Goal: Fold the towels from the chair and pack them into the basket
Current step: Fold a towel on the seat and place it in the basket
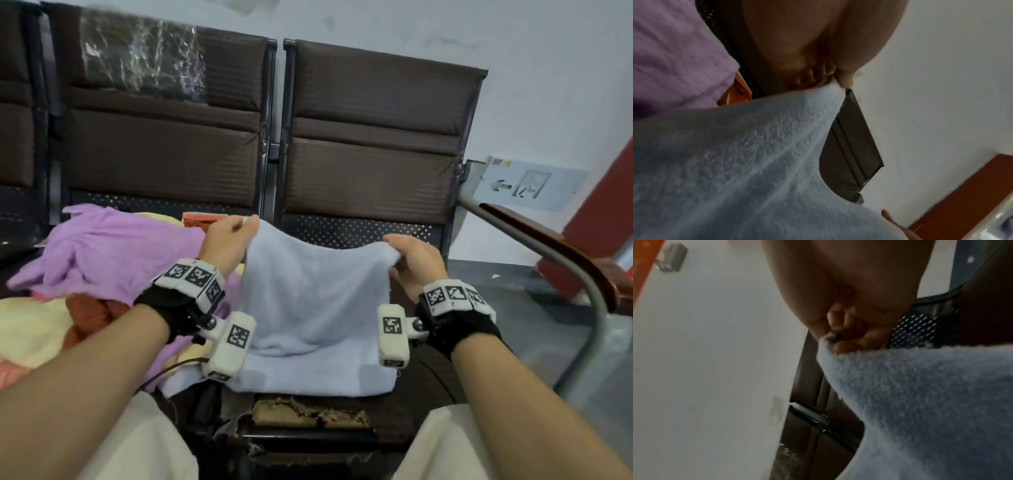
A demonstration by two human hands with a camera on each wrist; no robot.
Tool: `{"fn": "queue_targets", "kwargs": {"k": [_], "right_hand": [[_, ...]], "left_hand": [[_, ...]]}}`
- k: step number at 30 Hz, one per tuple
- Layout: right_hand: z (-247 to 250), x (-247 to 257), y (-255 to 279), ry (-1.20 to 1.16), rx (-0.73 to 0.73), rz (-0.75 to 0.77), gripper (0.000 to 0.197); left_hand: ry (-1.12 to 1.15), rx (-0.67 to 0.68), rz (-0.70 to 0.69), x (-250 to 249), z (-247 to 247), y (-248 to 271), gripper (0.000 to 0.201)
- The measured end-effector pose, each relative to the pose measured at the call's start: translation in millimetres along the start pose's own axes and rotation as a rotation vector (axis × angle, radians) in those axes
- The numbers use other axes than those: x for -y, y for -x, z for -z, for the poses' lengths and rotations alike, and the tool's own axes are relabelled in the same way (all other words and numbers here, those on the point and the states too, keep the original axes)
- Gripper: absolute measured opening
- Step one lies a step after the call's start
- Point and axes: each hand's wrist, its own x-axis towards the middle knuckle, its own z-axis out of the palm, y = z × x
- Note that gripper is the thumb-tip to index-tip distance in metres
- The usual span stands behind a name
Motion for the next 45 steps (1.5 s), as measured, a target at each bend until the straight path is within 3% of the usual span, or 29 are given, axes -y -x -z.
{"fn": "queue_targets", "kwargs": {"k": [4, 7, 9, 12, 15, 19, 22, 30, 36, 40, 42, 45], "right_hand": [[-14.2, 18.0, 18.3, -0.183, 0.385, 0.133, 0.015], [-15.7, 7.2, 29.2, -0.063, 0.615, 0.129, 0.017], [-17.9, -6.0, 32.3, 0.217, 0.602, 0.188, 0.014], [-22.0, -15.7, 34.2, 0.598, 0.573, 0.435, 0.008], [-31.9, -8.6, 38.4, 0.577, 0.617, 0.618, 0.008], [-50.7, -2.2, 46.4, 0.456, 0.617, 0.662, 0.013], [-59.7, -7.9, 51.8, 0.590, 0.594, 0.643, 0.004], [-73.1, -20.2, 55.2, 0.650, 0.458, 0.564, 0.031], [-72.0, -22.3, 55.6, 0.676, 0.480, 0.553, 0.036], [-66.1, -19.4, 54.7, 0.684, 0.546, 0.452, 0.029], [-59.3, -18.1, 52.9, 0.905, 0.662, 0.409, 0.028], [-48.8, -22.9, 51.5, 1.552, 0.750, 0.411, 0.027]], "left_hand": [[0.191, 0.073, -0.002, -10.3, -9.4, 8.6, 0.017], [0.110, 0.078, 0.008, -8.7, -15.1, 18.9, 0.015], [0.096, 0.105, 0.039, -7.1, -16.7, 24.0, 0.022], [0.073, 0.197, 0.078, -8.1, -16.6, 30.2, 0.027], [0.065, 0.235, 0.068, -10.2, -15.6, 35.8, 0.025], [0.061, 0.269, 0.068, -14.2, -19.5, 48.2, 0.022], [0.067, 0.331, 0.083, -14.7, -22.4, 57.3, 0.022], [0.180, 0.414, 0.176, -18.0, -19.7, 63.8, 0.023], [0.106, 0.462, 0.135, -16.6, -15.5, 66.8, 0.020], [0.019, 0.436, 0.087, -16.8, -16.8, 66.9, 0.028], [-0.001, 0.389, 0.078, -14.0, -14.7, 61.9, 0.031], [-0.033, 0.284, 0.086, -7.5, -8.7, 53.7, 0.032]]}}
